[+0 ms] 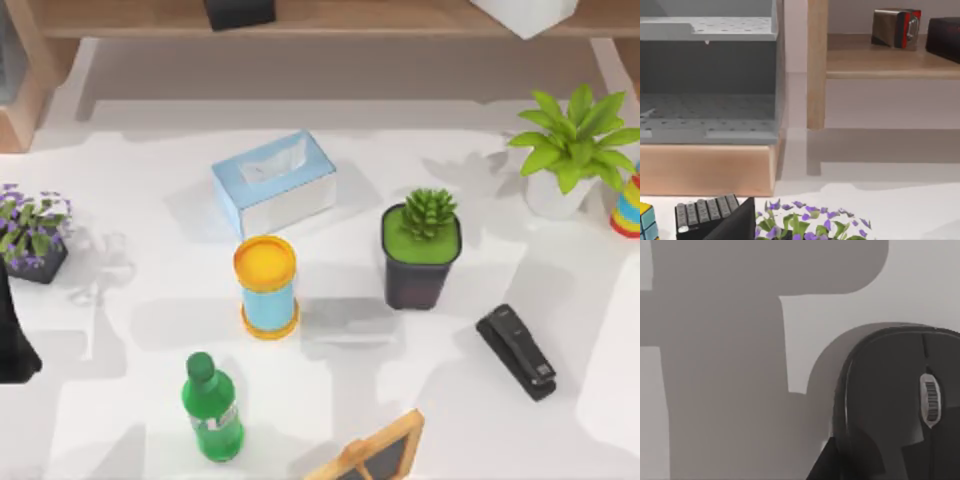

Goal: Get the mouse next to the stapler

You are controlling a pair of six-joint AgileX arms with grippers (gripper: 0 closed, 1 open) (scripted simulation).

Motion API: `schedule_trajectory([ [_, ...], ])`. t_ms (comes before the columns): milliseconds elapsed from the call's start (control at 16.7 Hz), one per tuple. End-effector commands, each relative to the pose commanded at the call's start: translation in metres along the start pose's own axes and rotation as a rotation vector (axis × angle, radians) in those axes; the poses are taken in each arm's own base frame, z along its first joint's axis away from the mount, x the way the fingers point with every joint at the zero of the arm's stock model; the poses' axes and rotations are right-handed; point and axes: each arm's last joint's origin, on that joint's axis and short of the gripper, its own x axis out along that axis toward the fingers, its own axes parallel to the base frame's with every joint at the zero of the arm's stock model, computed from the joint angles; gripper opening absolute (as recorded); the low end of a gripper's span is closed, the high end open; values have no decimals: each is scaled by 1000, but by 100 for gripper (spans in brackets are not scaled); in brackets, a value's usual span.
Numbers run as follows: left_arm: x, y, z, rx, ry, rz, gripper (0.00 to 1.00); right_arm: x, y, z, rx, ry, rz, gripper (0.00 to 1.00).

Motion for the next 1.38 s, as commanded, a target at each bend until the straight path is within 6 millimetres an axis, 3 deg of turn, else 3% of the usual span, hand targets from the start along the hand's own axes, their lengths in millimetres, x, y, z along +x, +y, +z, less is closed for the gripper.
schedule_trajectory([
  [480,0,0,0,0,0,0,100,-4,-3,0,7,-6,4,0],
  [720,0,0,0,0,0,0,100,-36,-13,-9,33,-54,62,0],
  [900,0,0,0,0,0,0,100,-74,-8,-19,33,-137,113,0],
  [1140,0,0,0,0,0,0,100,-118,21,-33,-15,-257,168,0],
  [1380,0,0,0,0,0,0,100,-132,45,-50,-39,-278,192,0],
])
